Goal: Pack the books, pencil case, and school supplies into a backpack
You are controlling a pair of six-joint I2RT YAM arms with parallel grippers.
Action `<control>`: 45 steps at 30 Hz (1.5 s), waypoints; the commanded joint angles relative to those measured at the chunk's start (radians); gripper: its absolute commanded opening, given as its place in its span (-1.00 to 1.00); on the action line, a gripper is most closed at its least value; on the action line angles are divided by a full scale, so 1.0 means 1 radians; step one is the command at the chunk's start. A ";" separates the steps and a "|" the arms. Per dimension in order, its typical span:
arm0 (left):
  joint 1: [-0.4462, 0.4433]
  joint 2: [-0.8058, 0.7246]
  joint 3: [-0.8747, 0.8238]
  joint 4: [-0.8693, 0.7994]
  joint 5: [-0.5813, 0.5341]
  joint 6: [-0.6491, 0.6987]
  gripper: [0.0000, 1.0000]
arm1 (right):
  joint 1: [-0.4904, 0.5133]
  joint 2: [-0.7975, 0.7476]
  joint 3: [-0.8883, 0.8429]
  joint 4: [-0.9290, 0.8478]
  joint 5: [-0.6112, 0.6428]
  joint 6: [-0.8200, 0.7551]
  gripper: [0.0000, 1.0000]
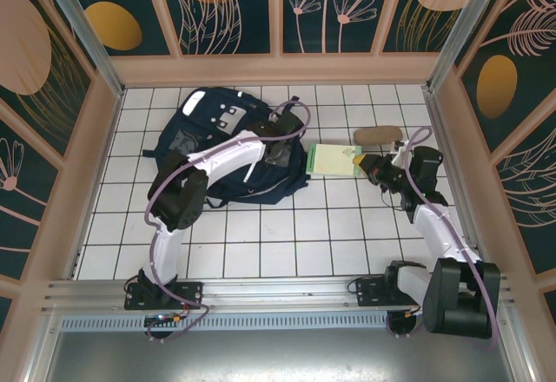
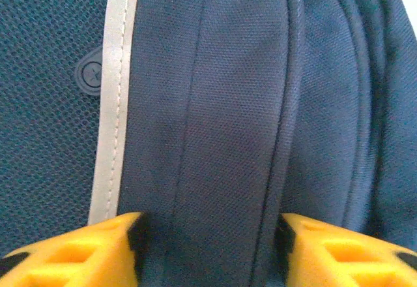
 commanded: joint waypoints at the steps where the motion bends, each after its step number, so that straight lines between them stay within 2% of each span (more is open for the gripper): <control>1: 0.000 0.024 0.033 -0.081 -0.123 0.046 -0.19 | -0.006 -0.033 -0.017 0.033 -0.004 0.023 -1.00; 5: 0.001 -0.005 0.051 -0.096 -0.162 0.035 -0.97 | -0.003 -0.038 -0.044 0.072 -0.008 0.058 -1.00; 6: 0.000 -0.019 0.063 -0.100 -0.164 0.031 -1.00 | 0.000 -0.039 -0.052 0.089 -0.010 0.072 -1.00; 10: 0.009 -0.083 0.154 -0.148 -0.178 0.027 -1.00 | 0.036 -0.041 -0.084 0.160 0.020 0.123 -1.00; 12: 0.026 -0.112 0.217 -0.179 -0.151 0.025 -1.00 | 0.065 -0.039 -0.098 0.208 0.043 0.155 -1.00; 19: 0.145 -0.251 0.320 -0.224 0.046 0.015 -1.00 | 0.226 0.054 -0.097 0.406 0.173 0.254 -1.00; 28: 0.254 -0.365 0.341 -0.136 0.254 0.012 -1.00 | 0.451 0.333 0.036 0.606 0.389 0.340 -1.00; 31: 0.265 -0.360 0.340 -0.136 0.290 -0.012 -1.00 | 0.516 0.465 0.122 0.665 0.423 0.375 -1.00; 35: 0.274 -0.341 0.349 -0.135 0.315 -0.044 -1.00 | 0.611 0.639 0.273 0.631 0.501 0.408 -1.00; 40: 0.277 -0.326 0.377 -0.138 0.345 -0.065 -1.00 | 0.683 0.798 0.419 0.689 0.601 0.467 -1.00; 45: 0.278 -0.331 0.362 -0.124 0.388 -0.086 -1.00 | 0.714 0.941 0.645 0.552 0.672 0.461 -1.00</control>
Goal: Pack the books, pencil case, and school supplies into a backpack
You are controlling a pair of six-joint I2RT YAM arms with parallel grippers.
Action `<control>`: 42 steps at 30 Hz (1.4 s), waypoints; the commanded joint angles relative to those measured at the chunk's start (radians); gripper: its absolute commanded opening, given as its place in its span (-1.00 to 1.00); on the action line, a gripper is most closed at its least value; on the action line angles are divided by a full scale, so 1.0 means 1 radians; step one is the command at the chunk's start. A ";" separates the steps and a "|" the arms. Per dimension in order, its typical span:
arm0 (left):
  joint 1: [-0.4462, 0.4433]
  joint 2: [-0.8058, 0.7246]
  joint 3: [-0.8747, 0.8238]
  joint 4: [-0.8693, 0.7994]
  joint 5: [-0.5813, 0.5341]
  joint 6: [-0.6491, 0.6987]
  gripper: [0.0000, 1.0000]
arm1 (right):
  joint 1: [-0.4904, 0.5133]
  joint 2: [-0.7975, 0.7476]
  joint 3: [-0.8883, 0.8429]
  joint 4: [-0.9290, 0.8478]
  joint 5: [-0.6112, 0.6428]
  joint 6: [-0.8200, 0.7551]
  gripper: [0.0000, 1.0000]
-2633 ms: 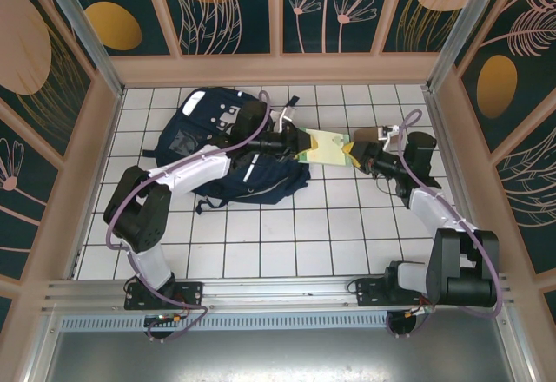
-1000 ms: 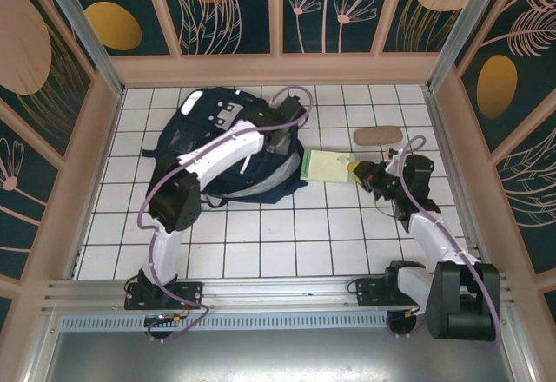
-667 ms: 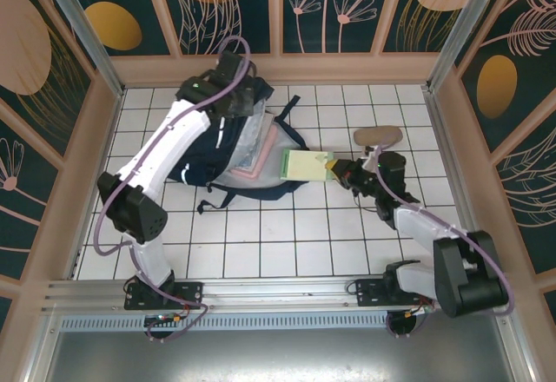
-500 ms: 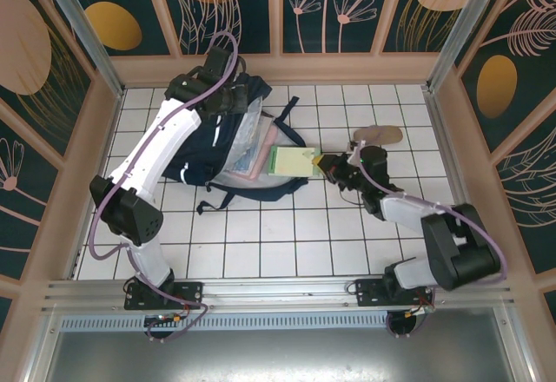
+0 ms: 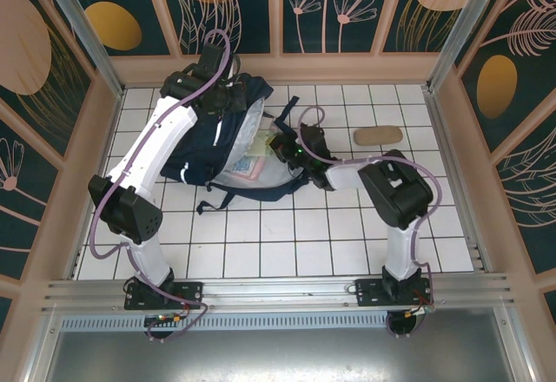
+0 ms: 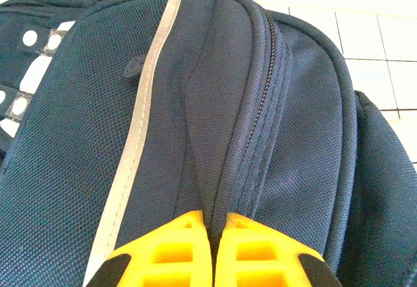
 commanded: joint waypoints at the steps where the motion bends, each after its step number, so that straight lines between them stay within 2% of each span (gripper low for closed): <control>1: -0.004 -0.039 0.060 0.129 0.074 -0.061 -1.00 | 0.011 0.069 0.167 -0.023 0.096 0.022 -1.00; 4: -0.004 -0.051 0.037 0.140 0.081 -0.071 -1.00 | 0.016 0.173 0.319 -0.056 0.092 0.028 -1.00; 7: -0.004 -0.057 0.021 0.141 0.085 -0.071 -1.00 | 0.026 0.278 0.521 -0.175 0.084 0.004 -0.96; 8: -0.002 -0.057 0.019 0.139 0.086 -0.071 -1.00 | 0.029 0.315 0.578 -0.220 0.072 -0.011 -0.69; 10: -0.002 -0.060 0.019 0.133 0.084 -0.070 -1.00 | 0.032 0.343 0.652 -0.266 0.046 -0.030 -0.39; 12: 0.002 -0.060 0.020 0.129 0.079 -0.066 -1.00 | 0.036 0.327 0.647 -0.274 0.045 -0.056 -0.01; 14: 0.008 -0.060 0.016 0.131 0.076 -0.069 -1.00 | 0.036 0.294 0.626 -0.304 0.054 -0.088 0.17; 21: 0.021 -0.058 -0.002 0.161 0.093 -0.077 -1.00 | 0.028 0.154 0.549 -0.426 0.063 -0.163 0.37; 23: 0.022 -0.059 -0.011 0.177 0.097 -0.080 -1.00 | 0.026 0.110 0.539 -0.492 0.075 -0.195 0.50; 26: 0.024 -0.060 -0.024 0.189 0.089 -0.080 -1.00 | 0.013 0.057 0.522 -0.600 0.073 -0.251 0.54; 29: 0.024 -0.069 -0.061 0.222 0.092 -0.082 -1.00 | -0.006 -0.038 0.424 -0.642 0.090 -0.301 0.60; 32: 0.024 -0.081 -0.116 0.264 0.111 -0.094 -1.00 | -0.036 -0.161 0.308 -0.684 0.150 -0.352 0.65; 35: 0.024 -0.093 -0.176 0.309 0.132 -0.106 -1.00 | -0.062 -0.271 0.229 -0.785 0.264 -0.399 0.75; 38: 0.024 -0.093 -0.229 0.354 0.174 -0.098 -1.00 | -0.175 -0.330 0.174 -0.888 0.335 -0.411 0.82; 42: 0.024 -0.140 -0.318 0.460 0.345 -0.090 -1.00 | -0.339 -0.357 0.114 -0.964 0.331 -0.412 0.84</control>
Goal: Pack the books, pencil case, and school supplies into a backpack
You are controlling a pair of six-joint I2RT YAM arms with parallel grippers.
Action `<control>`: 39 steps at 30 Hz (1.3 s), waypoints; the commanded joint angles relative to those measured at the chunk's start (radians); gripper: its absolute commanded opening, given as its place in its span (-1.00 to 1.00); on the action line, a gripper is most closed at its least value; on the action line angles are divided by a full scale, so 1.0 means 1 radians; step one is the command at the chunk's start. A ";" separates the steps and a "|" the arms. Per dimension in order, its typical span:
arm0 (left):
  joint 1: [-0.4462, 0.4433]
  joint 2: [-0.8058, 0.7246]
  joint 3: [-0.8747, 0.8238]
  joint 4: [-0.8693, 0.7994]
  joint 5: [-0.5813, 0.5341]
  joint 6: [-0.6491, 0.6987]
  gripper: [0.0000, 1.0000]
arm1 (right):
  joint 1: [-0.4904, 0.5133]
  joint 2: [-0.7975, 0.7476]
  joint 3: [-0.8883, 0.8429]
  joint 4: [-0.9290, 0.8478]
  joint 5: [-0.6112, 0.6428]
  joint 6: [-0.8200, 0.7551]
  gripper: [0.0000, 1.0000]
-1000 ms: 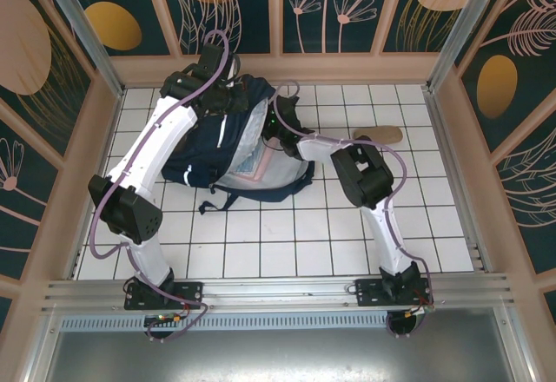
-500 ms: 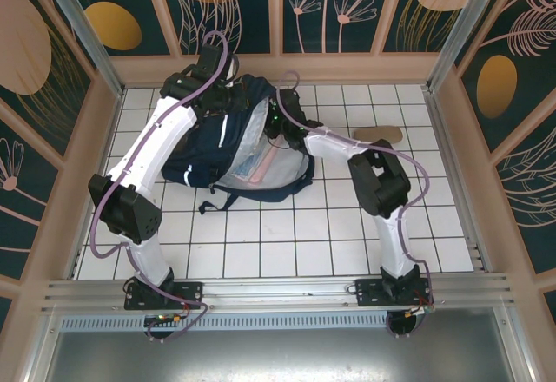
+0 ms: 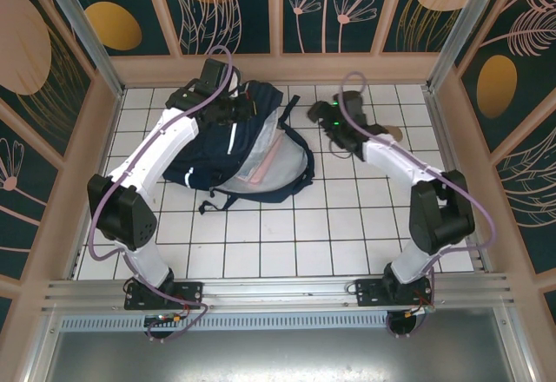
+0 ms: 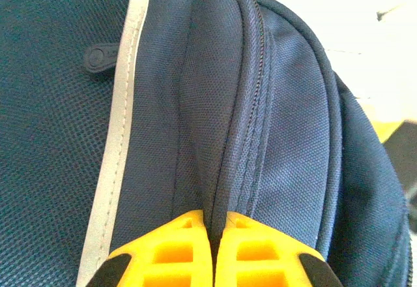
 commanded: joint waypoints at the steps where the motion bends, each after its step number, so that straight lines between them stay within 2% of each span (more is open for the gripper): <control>1: 0.009 -0.083 -0.055 0.198 0.158 -0.021 -1.00 | -0.114 -0.013 -0.044 -0.141 0.058 -0.039 0.86; 4: 0.009 -0.113 -0.142 0.261 0.186 -0.043 -1.00 | -0.185 0.025 -0.027 -0.173 0.084 -0.048 0.97; 14: 0.009 -0.161 -0.264 0.317 0.219 -0.069 -1.00 | -0.292 0.255 0.154 -0.222 0.079 -0.017 0.97; 23: 0.009 -0.171 -0.289 0.299 0.214 -0.049 -1.00 | -0.319 0.424 0.297 -0.257 0.064 0.021 0.98; 28: 0.009 -0.172 -0.298 0.298 0.210 -0.042 -1.00 | -0.310 0.544 0.458 -0.372 0.099 -0.031 0.98; 32: 0.009 -0.163 -0.300 0.295 0.216 -0.042 -1.00 | -0.292 0.587 0.512 -0.421 0.145 -0.093 0.97; 35: 0.009 -0.162 -0.298 0.296 0.215 -0.042 -1.00 | -0.293 0.600 0.512 -0.431 0.154 -0.138 0.84; 39: 0.009 -0.166 -0.296 0.293 0.206 -0.037 -1.00 | -0.282 0.580 0.480 -0.416 0.164 -0.209 0.49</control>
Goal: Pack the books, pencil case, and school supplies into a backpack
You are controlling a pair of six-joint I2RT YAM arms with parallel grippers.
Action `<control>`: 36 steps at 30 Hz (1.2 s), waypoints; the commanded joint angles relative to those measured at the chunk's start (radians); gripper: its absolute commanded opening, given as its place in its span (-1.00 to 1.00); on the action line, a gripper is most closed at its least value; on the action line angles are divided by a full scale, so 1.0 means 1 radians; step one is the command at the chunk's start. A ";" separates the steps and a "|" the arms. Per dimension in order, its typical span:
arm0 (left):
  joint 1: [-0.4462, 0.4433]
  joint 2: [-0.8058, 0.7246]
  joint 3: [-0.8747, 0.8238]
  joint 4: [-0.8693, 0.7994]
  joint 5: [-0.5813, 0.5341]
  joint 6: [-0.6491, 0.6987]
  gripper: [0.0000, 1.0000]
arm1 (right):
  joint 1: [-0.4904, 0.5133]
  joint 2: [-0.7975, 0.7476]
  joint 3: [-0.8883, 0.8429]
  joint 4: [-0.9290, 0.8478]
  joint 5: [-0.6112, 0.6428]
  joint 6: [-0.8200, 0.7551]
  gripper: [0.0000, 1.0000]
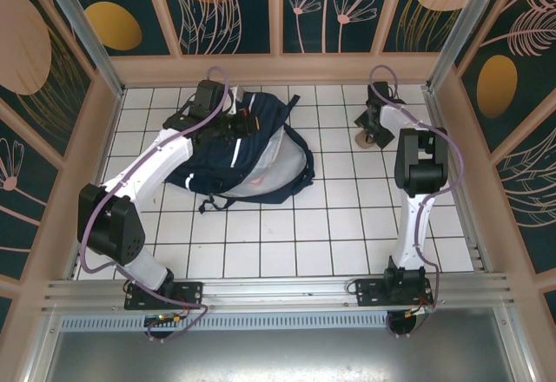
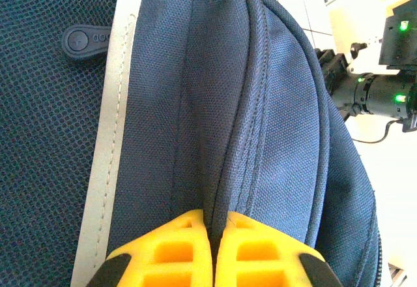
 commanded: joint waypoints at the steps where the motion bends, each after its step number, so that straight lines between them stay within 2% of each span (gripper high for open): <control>1: -0.002 -0.046 0.007 0.039 0.051 0.001 -1.00 | 0.013 -0.003 -0.021 -0.029 0.039 -0.088 0.42; 6: -0.001 -0.055 0.013 0.022 0.032 0.010 -1.00 | 0.033 -0.087 -0.096 -0.003 0.055 -0.124 0.04; 12: -0.002 -0.067 0.022 0.021 0.023 0.010 -1.00 | 0.091 -0.247 -0.210 0.044 0.010 -0.131 -0.16; 17: -0.002 -0.076 0.011 0.049 0.015 -0.021 -1.00 | 0.211 -0.380 -0.252 0.041 -0.036 -0.094 -0.18; 22: -0.002 -0.082 -0.005 0.092 0.016 -0.057 -1.00 | 0.360 -0.458 -0.274 0.070 -0.097 0.019 -0.19; 28: -0.002 -0.082 -0.002 0.105 0.004 -0.084 -1.00 | 0.530 -0.404 -0.257 0.102 -0.131 0.140 -0.19; 36: -0.002 -0.095 -0.013 0.119 0.006 -0.106 -1.00 | 0.644 -0.287 -0.260 0.121 -0.136 0.250 -0.18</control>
